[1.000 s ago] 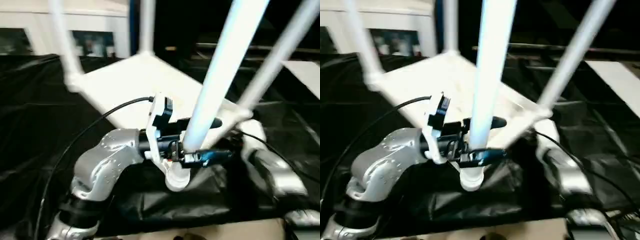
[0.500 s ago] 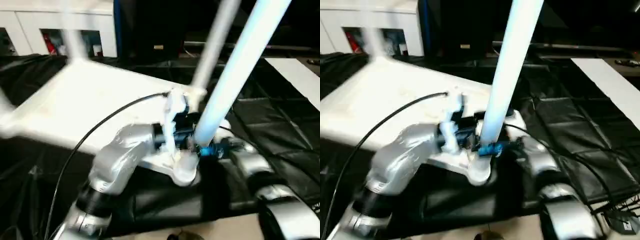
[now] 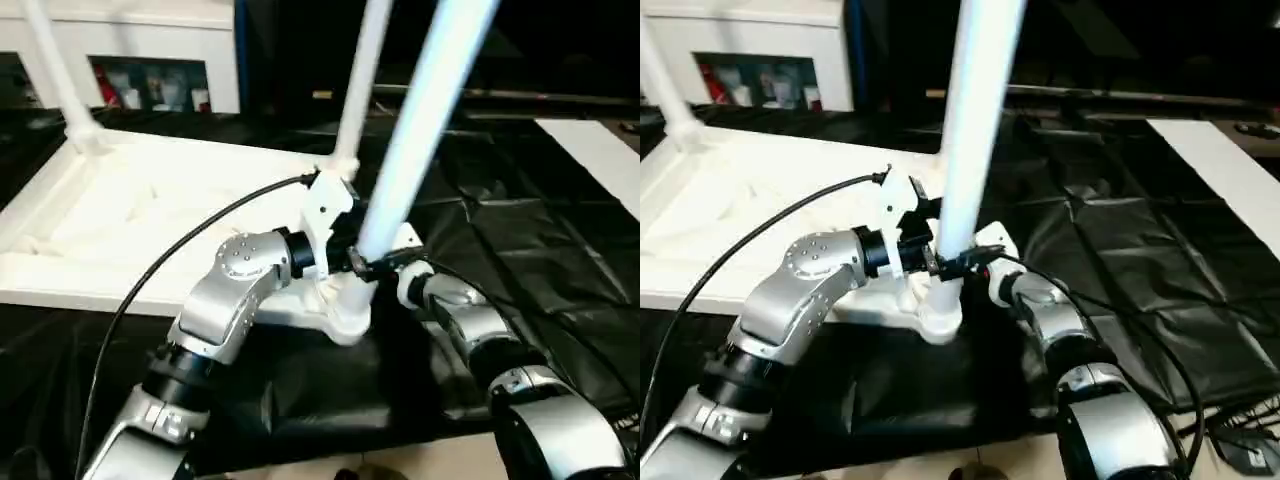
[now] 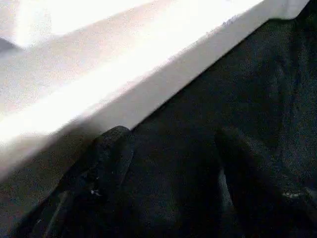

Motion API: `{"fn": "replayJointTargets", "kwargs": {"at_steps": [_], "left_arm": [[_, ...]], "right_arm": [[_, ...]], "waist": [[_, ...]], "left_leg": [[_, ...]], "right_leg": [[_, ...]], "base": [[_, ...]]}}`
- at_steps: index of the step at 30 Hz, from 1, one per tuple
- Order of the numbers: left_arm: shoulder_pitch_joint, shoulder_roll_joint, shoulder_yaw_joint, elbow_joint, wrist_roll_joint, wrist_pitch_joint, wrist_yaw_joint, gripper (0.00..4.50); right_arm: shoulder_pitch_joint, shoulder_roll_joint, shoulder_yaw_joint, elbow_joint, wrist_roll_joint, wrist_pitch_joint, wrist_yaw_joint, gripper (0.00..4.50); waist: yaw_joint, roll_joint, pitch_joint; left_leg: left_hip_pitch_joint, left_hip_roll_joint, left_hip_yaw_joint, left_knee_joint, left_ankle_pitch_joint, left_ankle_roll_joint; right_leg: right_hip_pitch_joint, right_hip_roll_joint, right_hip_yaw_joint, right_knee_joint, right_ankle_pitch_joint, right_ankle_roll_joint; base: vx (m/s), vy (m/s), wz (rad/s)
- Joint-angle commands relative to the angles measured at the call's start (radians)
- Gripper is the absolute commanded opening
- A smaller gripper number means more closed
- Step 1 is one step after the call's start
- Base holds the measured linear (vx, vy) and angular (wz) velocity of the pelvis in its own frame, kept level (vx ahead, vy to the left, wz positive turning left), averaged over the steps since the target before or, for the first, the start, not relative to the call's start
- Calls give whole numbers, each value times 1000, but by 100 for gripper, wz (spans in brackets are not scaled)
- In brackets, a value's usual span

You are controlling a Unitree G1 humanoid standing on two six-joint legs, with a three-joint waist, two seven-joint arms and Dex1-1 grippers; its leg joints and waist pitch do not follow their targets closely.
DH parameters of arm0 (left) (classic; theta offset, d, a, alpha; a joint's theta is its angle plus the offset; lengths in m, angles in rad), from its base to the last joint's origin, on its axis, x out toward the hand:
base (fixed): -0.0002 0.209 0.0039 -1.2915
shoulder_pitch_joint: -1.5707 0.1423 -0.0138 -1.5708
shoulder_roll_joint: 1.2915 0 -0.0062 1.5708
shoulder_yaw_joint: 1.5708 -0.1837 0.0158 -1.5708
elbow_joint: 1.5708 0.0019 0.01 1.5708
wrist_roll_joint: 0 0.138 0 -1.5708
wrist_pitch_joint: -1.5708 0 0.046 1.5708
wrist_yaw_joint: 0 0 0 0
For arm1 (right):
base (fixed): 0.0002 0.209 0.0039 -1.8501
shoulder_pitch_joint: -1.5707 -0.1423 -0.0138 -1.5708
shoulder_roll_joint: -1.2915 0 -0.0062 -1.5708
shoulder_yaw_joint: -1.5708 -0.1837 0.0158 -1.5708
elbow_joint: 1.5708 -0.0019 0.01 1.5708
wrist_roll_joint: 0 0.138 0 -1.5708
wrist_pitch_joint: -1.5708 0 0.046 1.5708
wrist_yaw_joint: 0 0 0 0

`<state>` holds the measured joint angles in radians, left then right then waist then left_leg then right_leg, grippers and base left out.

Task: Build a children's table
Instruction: Rotate table base, then rotate leg to tighten

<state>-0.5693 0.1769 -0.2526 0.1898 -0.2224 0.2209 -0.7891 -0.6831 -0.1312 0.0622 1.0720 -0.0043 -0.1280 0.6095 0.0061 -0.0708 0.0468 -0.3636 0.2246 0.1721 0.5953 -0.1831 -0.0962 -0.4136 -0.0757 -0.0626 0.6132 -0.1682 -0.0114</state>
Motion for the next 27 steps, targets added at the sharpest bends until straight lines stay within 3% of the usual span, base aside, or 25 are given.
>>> {"fn": "replayJointTargets", "kwargs": {"at_steps": [1,2,5,6,8,9,10,12,13,20,23,27], "left_arm": [[-14,14,9,50,24,-17,5,447],[-13,27,20,50,-2,-11,-42,447],[-8,54,24,51,-24,-10,-111,447],[-5,88,15,55,-30,-5,-173,447],[-11,159,-20,81,-15,-5,-279,447],[-14,173,-30,89,-7,-6,-296,447],[-20,199,-51,99,1,3,-336,420],[-20,199,-51,99,1,3,-336,420],[-40,237,-87,137,35,-10,-381,412],[-115,277,-150,273,154,-58,-407,358],[-126,286,-170,296,173,-34,-420,323],[-126,289,-187,306,189,-32,-425,298]], "right_arm": [[-22,-8,-11,-27,25,-32,57,304],[-10,-33,-20,-53,42,-34,99,304],[13,-70,-28,-89,60,-33,155,304],[38,-105,-29,-127,72,-31,209,304],[92,-178,-23,-204,86,-32,314,304],[103,-193,-20,-219,87,-32,335,304],[128,-221,-9,-251,83,-40,367,304],[128,-221,-9,-251,83,-40,367,304],[172,-271,7,-306,81,-52,429,304],[287,-410,54,-501,87,-7,596,304],[308,-440,58,-559,104,25,632,304],[316,-454,57,-595,109,49,648,304]], "waist": [[11,13,-66],[14,24,-66],[21,19,-67],[29,28,-65],[40,31,-64],[43,33,-63],[51,43,-64],[53,38,-64],[54,42,-64],[63,36,-58],[62,32,-59],[61,33,-60]], "left_leg": [[1,3,7,-67,-207,29],[7,4,8,-66,-223,28],[5,3,11,-63,-197,42],[8,2,11,-64,-197,48],[10,1,12,-64,-190,57],[12,2,13,-64,-192,60],[11,0,11,-63,-186,52],[12,2,13,-65,-198,42],[11,3,11,-66,-209,35],[11,0,11,-66,-237,45],[4,1,6,-68,-241,44],[5,3,7,-66,-228,46]], "right_leg": [[61,-45,35,-58,-135,-236],[58,-46,35,-62,-147,-241],[61,-46,36,-55,-106,-262],[60,-44,36,-60,-107,-261],[63,-41,37,-57,-97,-256],[58,-41,37,-56,-98,-257],[61,-43,37,-54,-102,-259],[59,-43,37,-56,-108,-264],[60,-45,37,-57,-121,-266],[60,-44,36,-70,-207,-225],[64,-48,34,-73,-262,-207],[59,-49,35,-73,-251,-213]], "base": [[0,0,0],[0,0,0],[0,0,0],[0,0,0],[0,0,0],[0,0,0],[0,0,0],[0,0,0],[0,0,0],[0,0,0],[0,0,0],[0,0,0]]}}
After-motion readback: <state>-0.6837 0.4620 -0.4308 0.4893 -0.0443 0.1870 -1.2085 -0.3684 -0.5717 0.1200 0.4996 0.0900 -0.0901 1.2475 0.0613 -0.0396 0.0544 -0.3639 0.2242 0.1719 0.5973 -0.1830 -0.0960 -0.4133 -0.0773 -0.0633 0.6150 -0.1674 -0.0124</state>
